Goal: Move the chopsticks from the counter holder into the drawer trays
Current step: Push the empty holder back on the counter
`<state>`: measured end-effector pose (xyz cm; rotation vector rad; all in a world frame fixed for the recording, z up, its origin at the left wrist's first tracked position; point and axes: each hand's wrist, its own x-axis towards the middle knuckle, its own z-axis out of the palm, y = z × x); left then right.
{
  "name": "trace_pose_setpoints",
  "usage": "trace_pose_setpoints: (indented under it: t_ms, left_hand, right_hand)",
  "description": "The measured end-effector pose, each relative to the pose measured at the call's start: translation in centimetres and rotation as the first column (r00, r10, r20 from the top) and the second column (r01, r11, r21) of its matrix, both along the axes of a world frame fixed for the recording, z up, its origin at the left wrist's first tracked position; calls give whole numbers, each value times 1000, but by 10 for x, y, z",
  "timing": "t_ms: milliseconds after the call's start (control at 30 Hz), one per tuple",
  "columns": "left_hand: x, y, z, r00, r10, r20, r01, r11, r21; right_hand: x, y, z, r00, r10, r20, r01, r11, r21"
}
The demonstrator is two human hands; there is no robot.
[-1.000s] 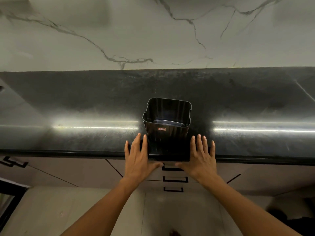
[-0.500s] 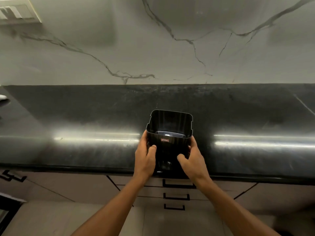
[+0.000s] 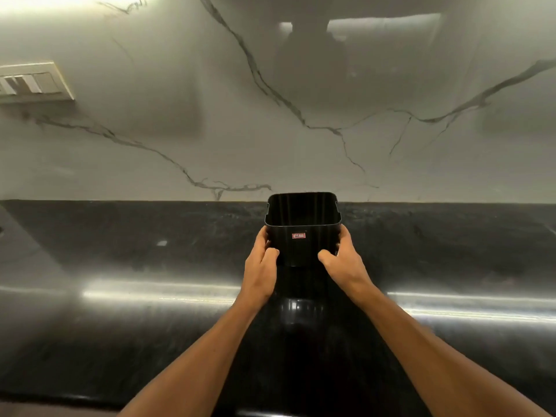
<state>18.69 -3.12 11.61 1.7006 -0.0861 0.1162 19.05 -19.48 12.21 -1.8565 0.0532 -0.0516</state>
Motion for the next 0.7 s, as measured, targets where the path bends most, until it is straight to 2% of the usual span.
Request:
trace_pose_setpoints:
  t_ms: [400,700]
  left_hand:
    - [123,-5,-7,998,-66,-13,66,997,33]
    - [189,-4,-27,997,-46,-67,50,997,60]
  right_hand:
    - [117,-1,-11,998,-53,-22,53,999,-4]
    - [184,2,-40,993,-102,-61,100,995,-26]
